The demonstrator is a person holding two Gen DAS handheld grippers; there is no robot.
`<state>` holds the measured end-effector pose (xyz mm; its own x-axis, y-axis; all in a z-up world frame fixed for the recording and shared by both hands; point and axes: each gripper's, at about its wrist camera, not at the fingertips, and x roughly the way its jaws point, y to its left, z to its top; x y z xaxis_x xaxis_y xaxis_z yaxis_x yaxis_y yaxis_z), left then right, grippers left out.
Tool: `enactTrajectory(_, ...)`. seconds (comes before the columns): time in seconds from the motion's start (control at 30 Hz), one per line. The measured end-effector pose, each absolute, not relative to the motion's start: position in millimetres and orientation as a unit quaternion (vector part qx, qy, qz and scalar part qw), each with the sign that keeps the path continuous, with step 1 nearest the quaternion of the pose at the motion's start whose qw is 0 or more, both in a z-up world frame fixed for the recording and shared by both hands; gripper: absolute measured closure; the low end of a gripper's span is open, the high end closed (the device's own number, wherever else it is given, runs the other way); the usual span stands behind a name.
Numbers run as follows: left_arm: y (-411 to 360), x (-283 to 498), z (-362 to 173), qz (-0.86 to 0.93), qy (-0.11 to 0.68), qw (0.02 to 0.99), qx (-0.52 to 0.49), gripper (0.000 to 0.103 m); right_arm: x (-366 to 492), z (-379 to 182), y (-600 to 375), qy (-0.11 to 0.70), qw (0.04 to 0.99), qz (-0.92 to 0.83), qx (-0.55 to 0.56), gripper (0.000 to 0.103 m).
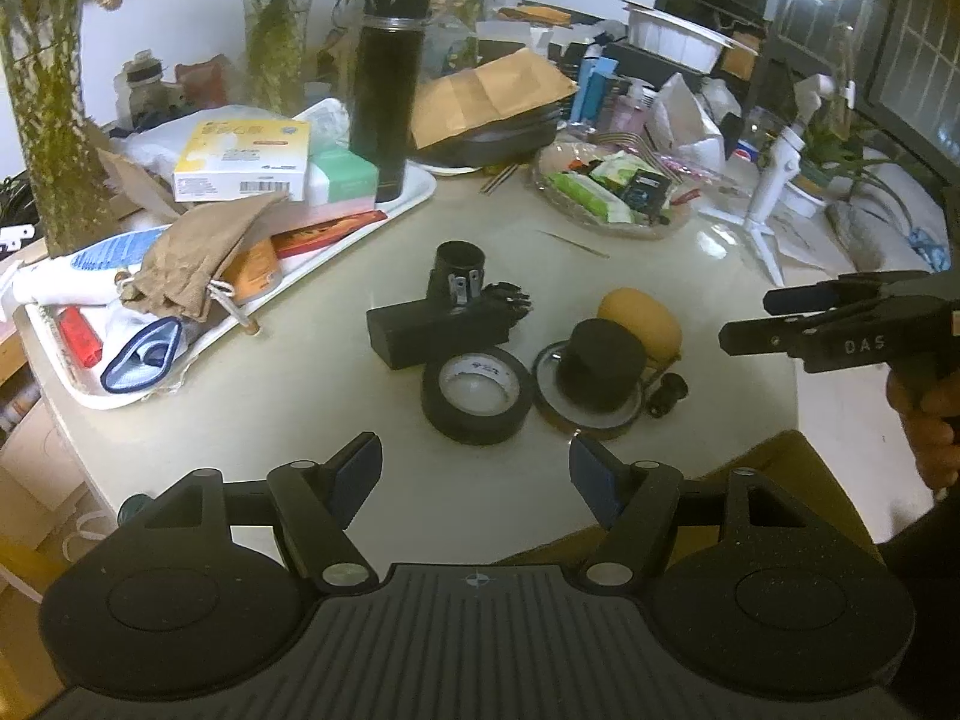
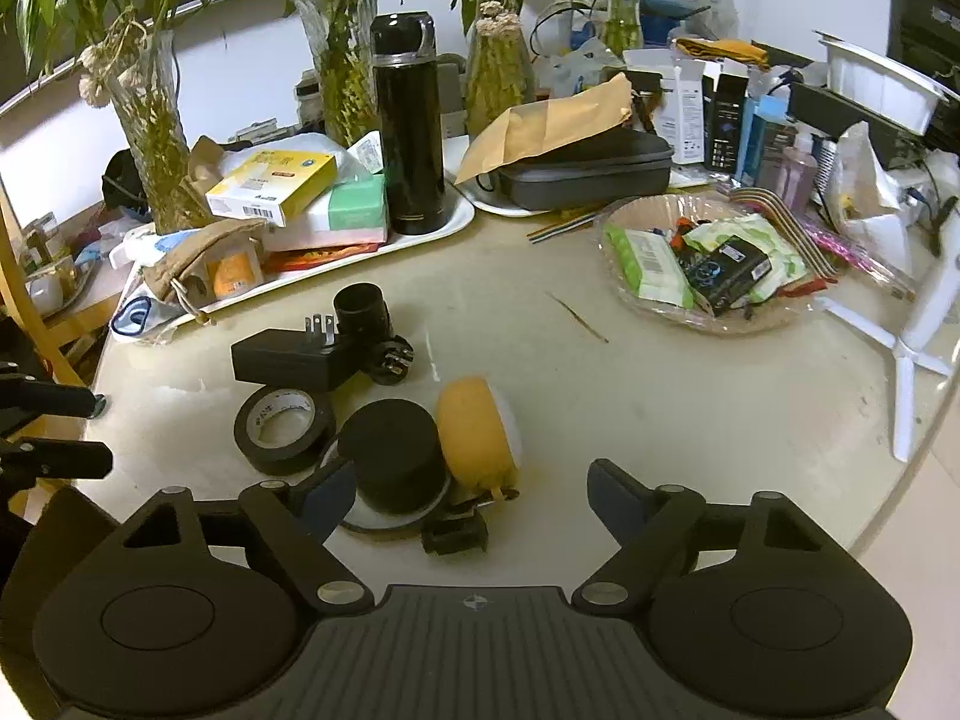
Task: Organize rigid objects
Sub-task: 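Reach the right gripper to the yellow egg-shaped sponge and grasp it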
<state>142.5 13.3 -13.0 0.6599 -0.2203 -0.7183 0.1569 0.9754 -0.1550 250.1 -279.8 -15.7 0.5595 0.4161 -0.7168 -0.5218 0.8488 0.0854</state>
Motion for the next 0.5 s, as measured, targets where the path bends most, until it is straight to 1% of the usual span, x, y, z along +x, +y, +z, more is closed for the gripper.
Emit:
enactTrajectory(0.3, 20.4, 144.1, -15.5, -0.091, 0.398, 0.911, -0.053, 0.034, 268.5, -34.2, -263.8, 0.39, 0.874, 0.267, -0.11, 0.032)
enactTrajectory(0.5, 25.2, 146.3, -16.4, -0.079, 0.398, 0.911, -0.069, 0.034, 282.6, -50.3, -255.8, 0.408, 0.865, 0.261, -0.134, 0.034)
